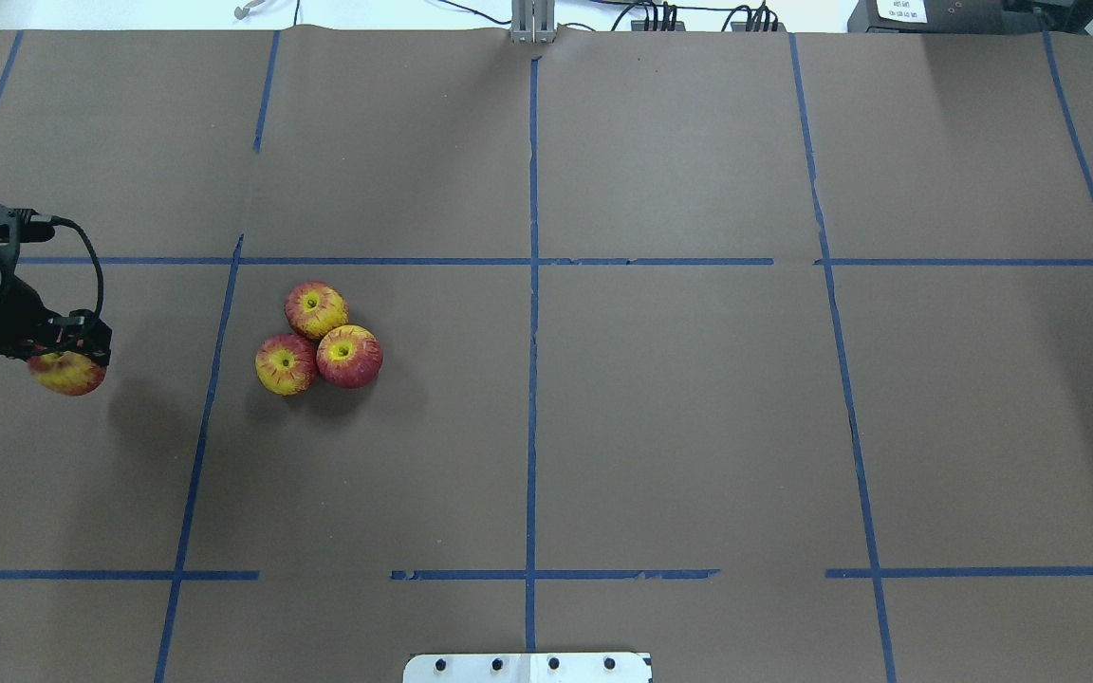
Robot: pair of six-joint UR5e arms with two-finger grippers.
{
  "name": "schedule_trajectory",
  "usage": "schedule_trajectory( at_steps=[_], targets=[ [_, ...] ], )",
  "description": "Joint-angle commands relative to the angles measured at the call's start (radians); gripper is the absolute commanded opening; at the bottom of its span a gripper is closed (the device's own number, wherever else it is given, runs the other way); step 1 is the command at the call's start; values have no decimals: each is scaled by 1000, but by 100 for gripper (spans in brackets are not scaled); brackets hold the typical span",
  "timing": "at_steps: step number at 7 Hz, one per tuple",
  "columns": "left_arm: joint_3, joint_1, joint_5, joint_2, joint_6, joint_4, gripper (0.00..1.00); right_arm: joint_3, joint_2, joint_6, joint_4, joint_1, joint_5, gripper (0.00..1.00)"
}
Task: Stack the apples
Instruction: 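Lift the held apple with the left gripper and carry it over the three-apple cluster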
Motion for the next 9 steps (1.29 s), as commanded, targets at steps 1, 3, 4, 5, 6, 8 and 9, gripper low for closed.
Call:
schedule_trajectory(
  at_steps=[1,3,4,5,6,8,9],
  targets=[
    [-34,2,-30,-133,-71,118,0,0,0,0,0,0,0,100],
    [-34,11,-41,-268,-214,165,0,0,0,0,0,0,0,100],
    [-26,63,-40,-337,-254,214,0,0,0,0,0,0,0,100],
    [-22,121,-38,-367,-303,227,0,0,0,0,0,0,0,100],
    [-16,137,-38,-373,-318,225,0,0,0,0,0,0,0,100],
    [1,151,-31,-386,-319,227,0,0,0,0,0,0,0,100],
    [3,151,-29,-384,-319,228,0,0,0,0,0,0,0,100]
  ],
)
